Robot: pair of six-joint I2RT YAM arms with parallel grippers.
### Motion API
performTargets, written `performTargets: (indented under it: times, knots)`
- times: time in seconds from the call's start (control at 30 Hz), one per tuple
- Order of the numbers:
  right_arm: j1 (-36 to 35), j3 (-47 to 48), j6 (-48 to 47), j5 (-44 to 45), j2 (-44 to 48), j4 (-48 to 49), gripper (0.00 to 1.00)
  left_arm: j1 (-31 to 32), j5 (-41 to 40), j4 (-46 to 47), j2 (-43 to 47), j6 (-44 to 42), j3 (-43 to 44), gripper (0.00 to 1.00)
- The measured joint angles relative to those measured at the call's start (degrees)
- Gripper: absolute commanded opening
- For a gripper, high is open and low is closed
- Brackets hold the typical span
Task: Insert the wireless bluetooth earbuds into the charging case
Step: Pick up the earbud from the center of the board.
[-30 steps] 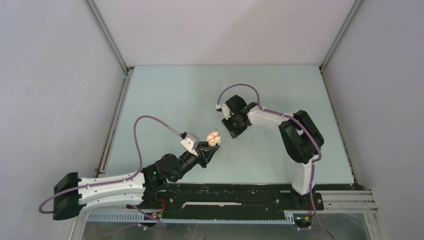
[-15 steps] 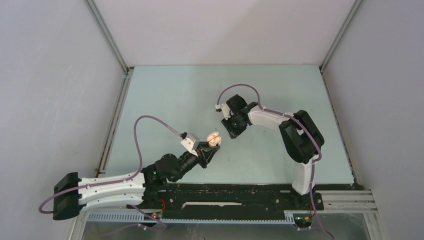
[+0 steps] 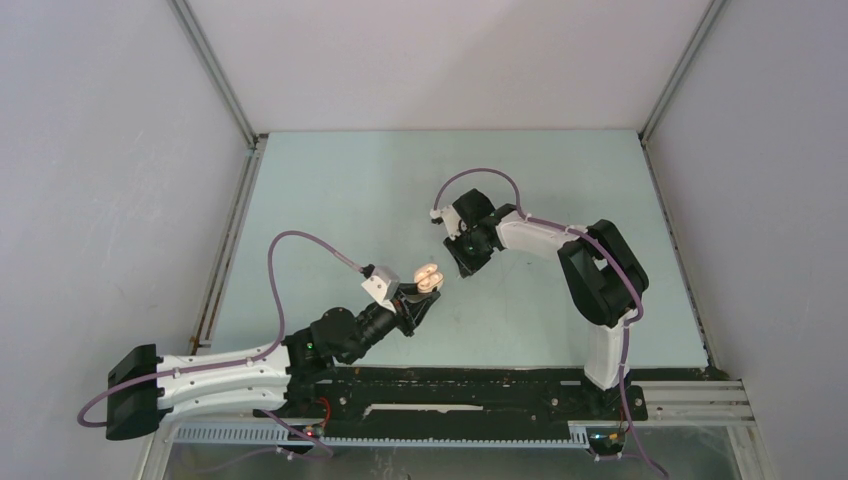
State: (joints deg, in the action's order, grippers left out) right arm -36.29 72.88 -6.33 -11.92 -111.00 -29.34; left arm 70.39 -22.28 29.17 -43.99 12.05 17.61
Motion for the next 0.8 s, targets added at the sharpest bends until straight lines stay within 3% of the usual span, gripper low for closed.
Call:
performTargets:
  times: [0.27, 0.4, 0.8]
  knots:
    - [0.02, -0.09, -0.66, -0.31, 0.11, 0.00, 0.00, 0.00, -0.02, 0.22, 0.00, -0.02, 0.00, 0.00]
    - [0.44, -1.60, -0.83, -0.20, 2.19, -0.55, 0.00, 0.00, -0.02, 0.31, 0.00, 0.02, -0.04, 0.00]
    - [4.33, -1.95, -5.35, 1.29, 22.56, -3.10, 0.00, 0.00, 0.02, 4.35, -5.16, 1.07, -0.81, 0.00]
